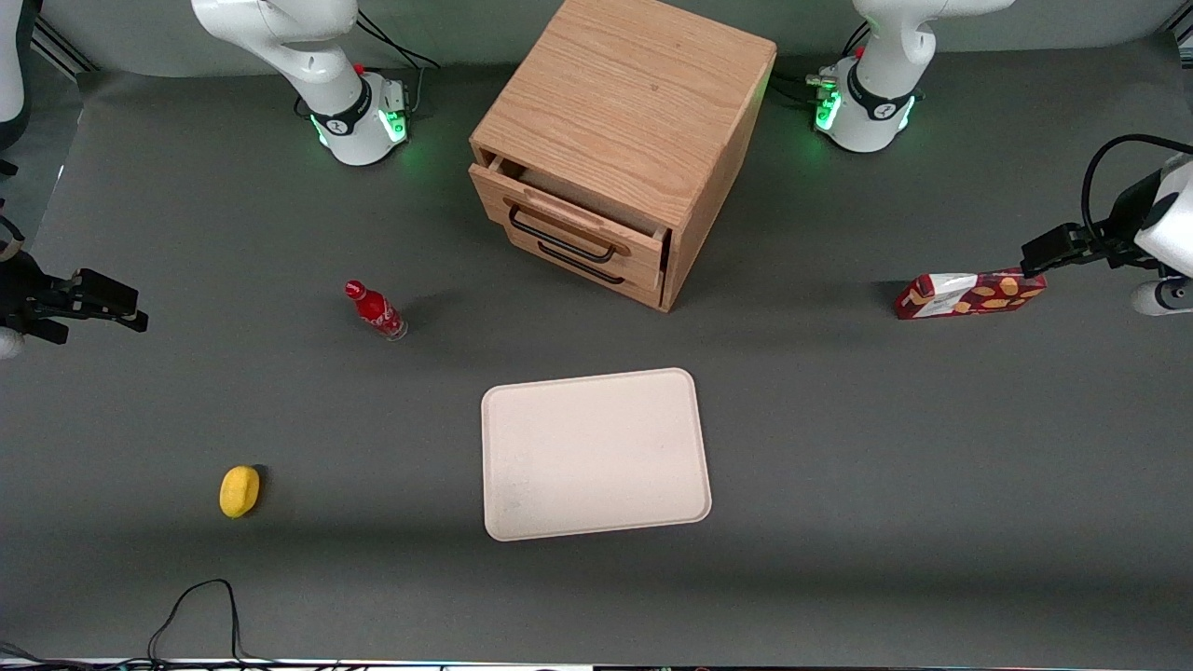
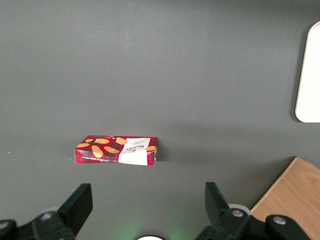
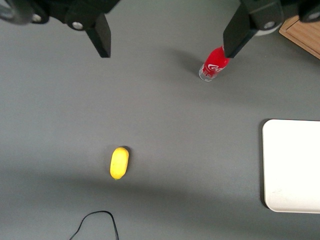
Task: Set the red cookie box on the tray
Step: 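Move the left gripper over the red cookie box, opening it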
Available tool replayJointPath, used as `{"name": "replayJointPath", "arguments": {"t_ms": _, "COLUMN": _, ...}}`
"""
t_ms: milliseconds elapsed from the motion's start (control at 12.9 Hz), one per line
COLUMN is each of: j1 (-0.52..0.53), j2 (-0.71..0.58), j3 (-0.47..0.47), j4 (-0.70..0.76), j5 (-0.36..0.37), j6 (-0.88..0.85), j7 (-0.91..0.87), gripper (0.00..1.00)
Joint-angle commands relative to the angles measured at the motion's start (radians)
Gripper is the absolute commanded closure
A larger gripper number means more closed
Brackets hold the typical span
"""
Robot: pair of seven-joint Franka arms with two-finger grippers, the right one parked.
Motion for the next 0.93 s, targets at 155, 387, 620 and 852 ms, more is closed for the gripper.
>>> {"name": "replayJointPath", "arguments": {"t_ms": 155, "j1": -0.064, "j2": -0.018, "j3": 0.078, "j4": 0.034, "j5": 0.011, "j6": -0.052, "j7": -0.006, "gripper": 0.0}}
{"name": "replayJointPath", "arguments": {"t_ms": 387, "j1": -0.066, "j2": -0.016, "j3": 0.074, "j4": 0.046, "j5": 0.012, "j6": -0.059, "j7": -0.006, "gripper": 0.0}}
{"name": "replayJointPath", "arguments": {"t_ms": 620, "j1": -0.07, "j2": 0.019, "j3": 0.074, "j4": 0.08, "j5": 0.015, "j6": -0.039, "j7": -0.004, "gripper": 0.0}}
{"name": "replayJointPath", "arguments": {"t_ms": 852, "j1": -0.073, "j2": 0.022, "j3": 0.071, "j4": 0.08, "j5": 0.006, "j6": -0.037, "j7": -0.009, "gripper": 0.0}}
